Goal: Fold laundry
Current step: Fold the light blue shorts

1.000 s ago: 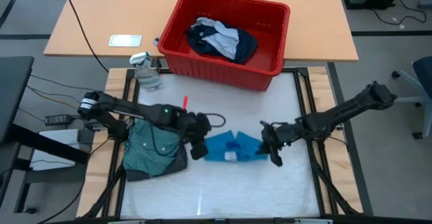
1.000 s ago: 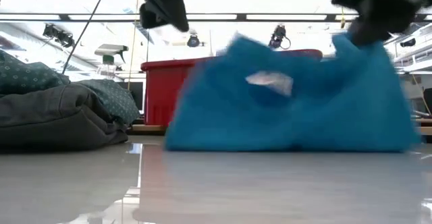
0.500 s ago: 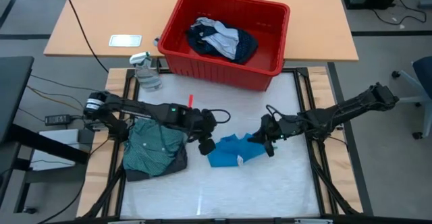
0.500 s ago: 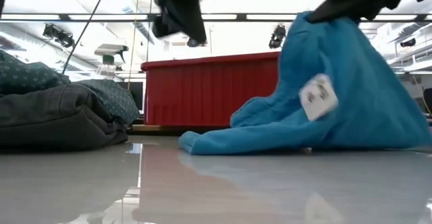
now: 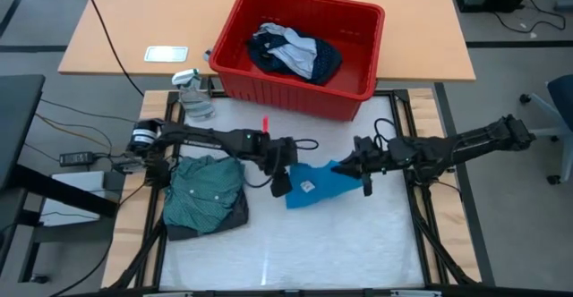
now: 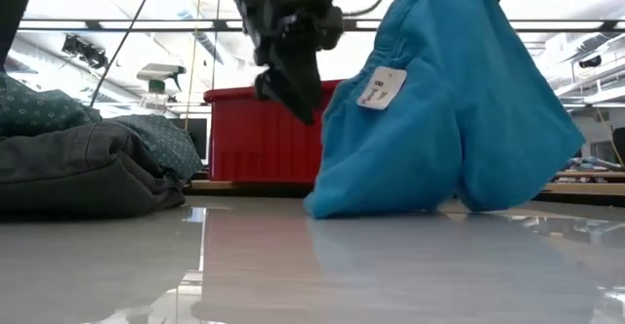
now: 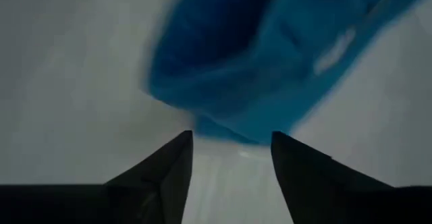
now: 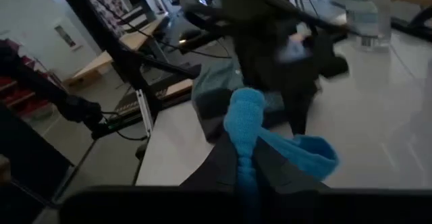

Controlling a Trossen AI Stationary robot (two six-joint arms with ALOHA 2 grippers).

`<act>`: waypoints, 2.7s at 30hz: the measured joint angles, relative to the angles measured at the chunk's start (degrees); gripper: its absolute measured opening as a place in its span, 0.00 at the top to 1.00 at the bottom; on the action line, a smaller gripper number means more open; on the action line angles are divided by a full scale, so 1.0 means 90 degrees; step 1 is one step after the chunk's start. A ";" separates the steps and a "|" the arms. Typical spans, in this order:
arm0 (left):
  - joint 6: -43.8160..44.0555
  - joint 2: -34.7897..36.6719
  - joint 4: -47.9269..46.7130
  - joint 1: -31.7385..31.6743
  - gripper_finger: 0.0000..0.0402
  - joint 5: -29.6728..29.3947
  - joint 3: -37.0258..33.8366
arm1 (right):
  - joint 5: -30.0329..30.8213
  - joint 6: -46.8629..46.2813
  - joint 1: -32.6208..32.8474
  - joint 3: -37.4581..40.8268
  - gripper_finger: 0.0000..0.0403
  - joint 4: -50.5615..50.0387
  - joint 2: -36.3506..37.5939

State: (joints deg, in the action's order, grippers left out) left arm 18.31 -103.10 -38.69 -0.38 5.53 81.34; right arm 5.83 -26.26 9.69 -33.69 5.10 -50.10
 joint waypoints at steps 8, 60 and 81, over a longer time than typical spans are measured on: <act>-0.0510 -0.0449 0.1050 -0.0466 0.46 0.0854 -0.0003 | -0.0449 0.1046 -0.0060 0.0000 0.96 0.0006 0.0256; 0.4849 0.1995 0.1305 0.0778 0.97 0.1648 0.0005 | 0.0565 -0.3373 0.1068 -0.0002 0.96 0.0265 0.1089; 0.2892 -0.1088 -0.0130 -0.0967 0.82 -0.0020 0.0000 | 0.0424 -0.1264 -0.2570 0.0838 0.59 -0.2098 -0.1076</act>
State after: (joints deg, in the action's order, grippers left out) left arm 44.34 -112.89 -39.87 -9.09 5.35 81.34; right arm 9.65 -37.63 -13.44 -26.15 -13.78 -59.78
